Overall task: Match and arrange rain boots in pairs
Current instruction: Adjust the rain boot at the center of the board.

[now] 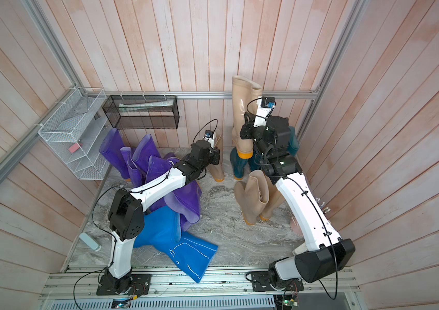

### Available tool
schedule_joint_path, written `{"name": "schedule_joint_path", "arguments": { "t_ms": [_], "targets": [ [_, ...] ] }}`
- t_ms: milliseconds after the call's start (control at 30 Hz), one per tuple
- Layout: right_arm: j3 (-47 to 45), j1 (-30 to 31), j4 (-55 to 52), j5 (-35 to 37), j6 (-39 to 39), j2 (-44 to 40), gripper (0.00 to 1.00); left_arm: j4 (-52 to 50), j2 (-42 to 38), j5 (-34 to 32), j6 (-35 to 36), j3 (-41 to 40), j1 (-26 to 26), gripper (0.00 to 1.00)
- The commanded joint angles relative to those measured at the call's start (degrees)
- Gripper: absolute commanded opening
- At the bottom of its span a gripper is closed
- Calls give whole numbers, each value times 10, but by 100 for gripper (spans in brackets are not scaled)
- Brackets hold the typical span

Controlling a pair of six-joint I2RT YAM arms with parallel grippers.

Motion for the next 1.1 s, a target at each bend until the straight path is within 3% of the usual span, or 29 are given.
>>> {"name": "schedule_joint_path", "arguments": {
  "t_ms": [0, 333, 633, 1067],
  "targets": [
    [20, -2, 78, -13, 14, 40, 0, -4, -9, 16, -4, 14, 28, 0],
    [71, 4, 87, 14, 39, 152, 0, -36, -27, -19, -13, 11, 55, 0],
    [56, 16, 107, 28, 20, 93, 0, -50, -57, 27, -20, -3, 55, 0],
    [85, 21, 119, 39, 39, 211, 0, -49, -74, 46, -56, -34, 52, 0]
  ]
}}
